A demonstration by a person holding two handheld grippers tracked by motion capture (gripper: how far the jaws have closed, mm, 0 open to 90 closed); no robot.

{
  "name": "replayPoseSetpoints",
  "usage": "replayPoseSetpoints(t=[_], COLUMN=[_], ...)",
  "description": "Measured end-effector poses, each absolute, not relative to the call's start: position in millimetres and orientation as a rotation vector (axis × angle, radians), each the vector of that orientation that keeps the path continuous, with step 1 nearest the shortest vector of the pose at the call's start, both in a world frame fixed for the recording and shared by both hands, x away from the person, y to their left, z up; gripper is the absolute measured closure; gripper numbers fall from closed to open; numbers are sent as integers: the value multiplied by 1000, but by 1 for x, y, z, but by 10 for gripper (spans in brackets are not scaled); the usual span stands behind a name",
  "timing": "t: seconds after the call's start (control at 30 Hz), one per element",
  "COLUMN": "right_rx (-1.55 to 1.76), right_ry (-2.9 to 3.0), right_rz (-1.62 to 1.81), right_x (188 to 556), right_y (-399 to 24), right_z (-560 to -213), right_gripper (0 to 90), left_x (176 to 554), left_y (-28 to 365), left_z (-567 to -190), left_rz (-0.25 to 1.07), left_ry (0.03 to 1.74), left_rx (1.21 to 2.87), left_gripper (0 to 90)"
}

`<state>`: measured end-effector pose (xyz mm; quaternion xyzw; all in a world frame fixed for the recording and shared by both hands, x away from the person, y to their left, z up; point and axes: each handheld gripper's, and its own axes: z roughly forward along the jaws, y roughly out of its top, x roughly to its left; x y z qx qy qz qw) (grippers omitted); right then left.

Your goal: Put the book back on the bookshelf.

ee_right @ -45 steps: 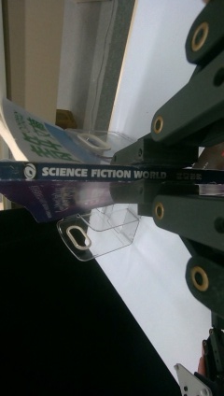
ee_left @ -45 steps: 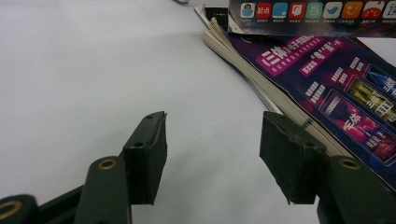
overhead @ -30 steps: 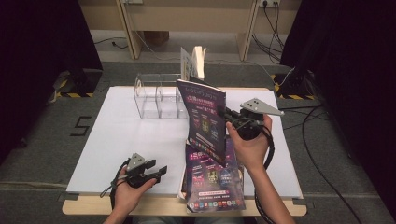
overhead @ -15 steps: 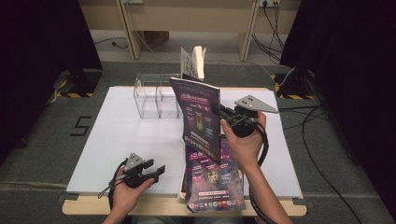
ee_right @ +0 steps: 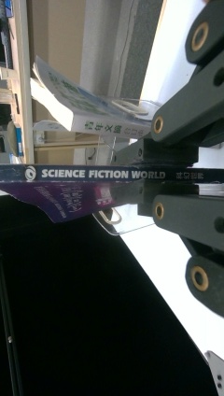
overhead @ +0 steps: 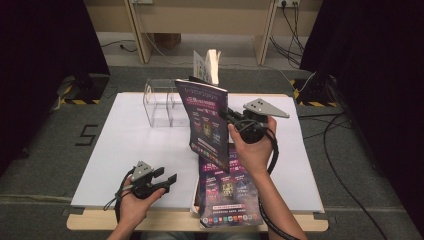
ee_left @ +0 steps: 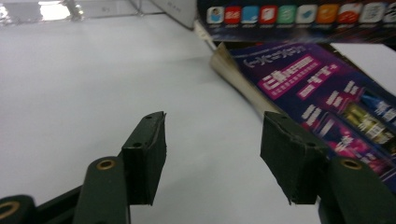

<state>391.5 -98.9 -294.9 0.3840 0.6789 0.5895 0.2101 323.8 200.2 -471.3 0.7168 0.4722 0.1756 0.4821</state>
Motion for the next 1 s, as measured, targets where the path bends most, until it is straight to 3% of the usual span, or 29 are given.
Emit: replayPoseSetpoints(t=[0.63,1.0], right_rx=[1081,1092], right_ry=[1902,1901], right_rz=[1614,1602], right_x=[404,406], right_y=[-57,-53], right_z=[-299,-302], right_gripper=[849,848], left_x=[343,355], left_y=[122,99], left_z=[-385,-372], left_rz=[562,619], left_ry=[934,928], left_rx=[1712,1689], left_gripper=[280,265])
